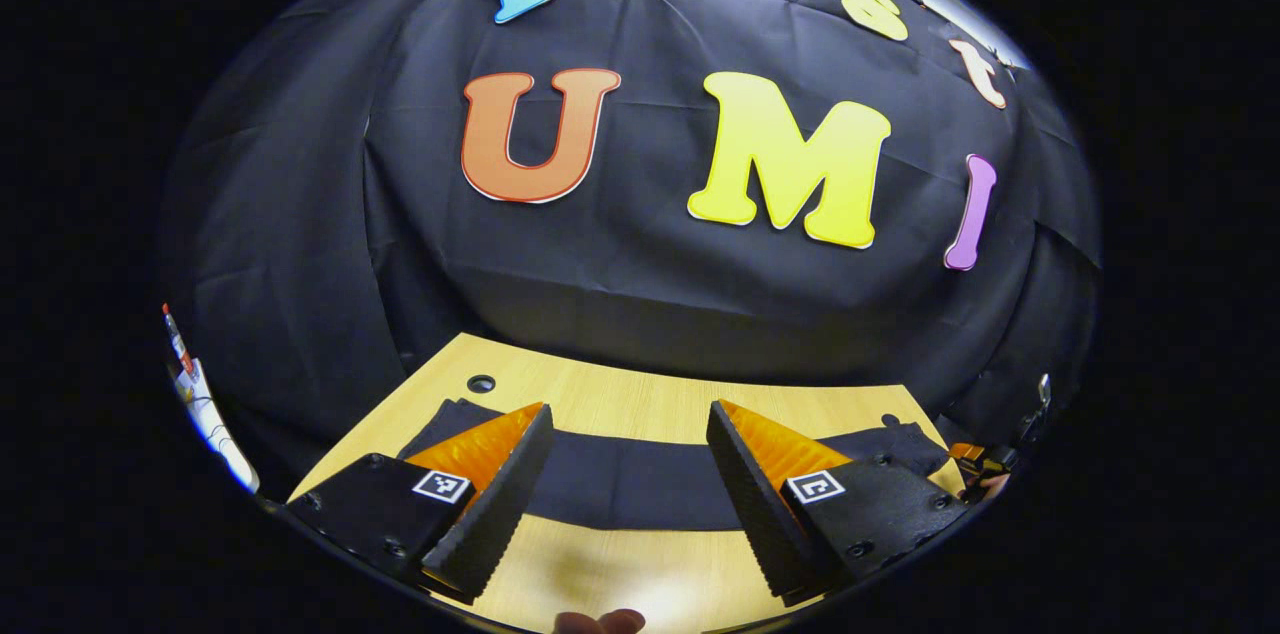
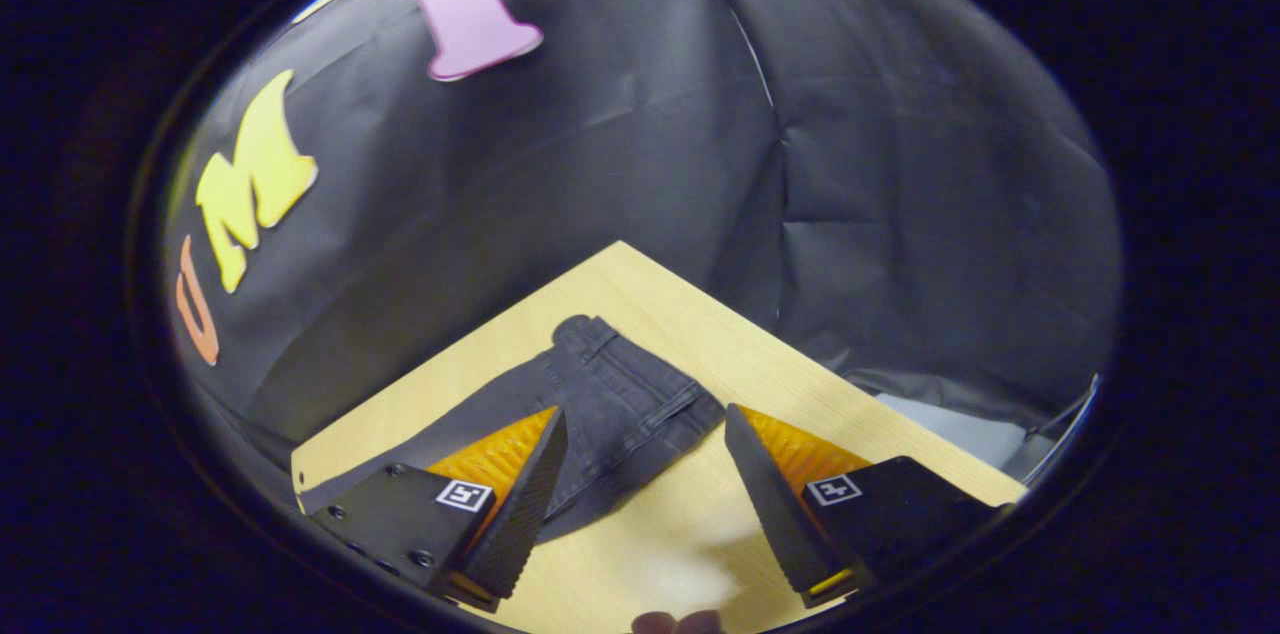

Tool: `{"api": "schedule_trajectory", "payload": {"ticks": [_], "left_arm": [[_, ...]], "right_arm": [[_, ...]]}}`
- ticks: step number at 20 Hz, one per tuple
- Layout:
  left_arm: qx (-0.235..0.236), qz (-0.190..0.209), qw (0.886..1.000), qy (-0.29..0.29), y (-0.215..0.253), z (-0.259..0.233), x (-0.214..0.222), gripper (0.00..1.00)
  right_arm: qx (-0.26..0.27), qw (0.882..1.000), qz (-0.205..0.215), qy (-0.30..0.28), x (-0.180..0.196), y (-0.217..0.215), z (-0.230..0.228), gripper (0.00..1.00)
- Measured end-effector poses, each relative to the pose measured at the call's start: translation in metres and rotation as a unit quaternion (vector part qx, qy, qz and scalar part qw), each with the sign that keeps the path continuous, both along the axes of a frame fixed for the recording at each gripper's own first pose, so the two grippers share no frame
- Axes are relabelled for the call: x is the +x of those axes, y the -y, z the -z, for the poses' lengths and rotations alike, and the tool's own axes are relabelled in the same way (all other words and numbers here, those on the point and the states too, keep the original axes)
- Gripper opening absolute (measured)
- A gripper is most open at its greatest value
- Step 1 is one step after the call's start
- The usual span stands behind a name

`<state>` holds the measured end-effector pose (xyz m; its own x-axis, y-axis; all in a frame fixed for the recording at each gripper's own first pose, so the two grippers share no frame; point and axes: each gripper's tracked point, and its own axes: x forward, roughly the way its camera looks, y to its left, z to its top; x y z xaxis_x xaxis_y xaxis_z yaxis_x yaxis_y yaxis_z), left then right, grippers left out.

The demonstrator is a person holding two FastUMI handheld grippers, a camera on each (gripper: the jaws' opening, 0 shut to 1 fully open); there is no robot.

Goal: Grasp the waist and the cuffs of the jeans and fold them to make the two legs overlap; first hold the waist and fold one-third of the jeans toward the cuffs, then hold the cuffs and fold the remaining one-third in the same direction to finish folding.

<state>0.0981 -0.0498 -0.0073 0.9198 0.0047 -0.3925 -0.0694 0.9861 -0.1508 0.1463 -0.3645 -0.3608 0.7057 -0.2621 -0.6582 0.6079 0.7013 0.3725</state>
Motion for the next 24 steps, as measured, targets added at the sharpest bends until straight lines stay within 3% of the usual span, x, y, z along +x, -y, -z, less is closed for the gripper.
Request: {"api": "schedule_trajectory", "payload": {"ticks": [1, 4, 5, 6, 9, 10, 13, 17, 19, 20, 21, 24], "left_arm": [[0.003, 0.000, 1.000, -0.006, 0.003, 0.002, -0.001, 0.99], [0.010, 0.002, 1.000, -0.015, 0.003, 0.006, -0.001, 0.99], [0.011, 0.002, 1.000, -0.018, 0.003, 0.007, -0.001, 0.99], [0.012, 0.002, 1.000, -0.021, 0.004, 0.009, -0.001, 0.99], [0.005, 0.001, 1.000, -0.029, 0.005, 0.012, 0.000, 0.99], [0.004, 0.000, 1.000, -0.030, 0.004, 0.014, 0.001, 0.99], [-0.007, -0.010, 0.999, -0.035, 0.001, 0.019, 0.001, 0.99], [-0.006, -0.029, 0.999, -0.023, -0.024, 0.018, -0.003, 0.99], [0.001, -0.035, 0.999, -0.019, -0.038, 0.018, -0.006, 0.99], [0.001, -0.039, 0.999, -0.016, -0.046, 0.017, -0.008, 1.00], [-0.001, -0.044, 0.999, -0.012, -0.054, 0.017, -0.009, 0.99], [-0.002, -0.055, 0.999, -0.002, -0.077, 0.016, -0.014, 1.00]], "right_arm": [[0.011, 1.000, 0.015, -0.003, 0.005, 0.004, 0.008, 0.98], [0.033, 0.999, 0.034, -0.012, 0.016, 0.011, 0.033, 0.98], [0.043, 0.998, 0.034, -0.011, 0.019, 0.011, 0.037, 0.92], [0.047, 0.998, 0.031, -0.009, 0.023, 0.008, 0.039, 0.98], [0.033, 0.999, 0.014, -0.016, 0.021, 0.007, 0.039, 0.91], [0.033, 0.999, 0.010, -0.019, 0.024, 0.002, 0.041, 0.95], [0.028, 0.999, -0.003, -0.033, 0.027, -0.005, 0.048, 0.70], [0.036, 0.999, -0.010, -0.031, 0.027, -0.009, 0.036, 0.22], [0.027, 0.999, -0.019, -0.030, 0.029, -0.009, 0.028, 0.08], [0.011, 0.999, -0.029, -0.031, 0.032, -0.010, 0.018, 0.05], [-0.007, 0.999, -0.041, -0.030, 0.035, -0.013, 0.006, 0.08], [-0.054, 0.996, -0.072, -0.017, 0.038, -0.028, -0.029, 0.08]]}}
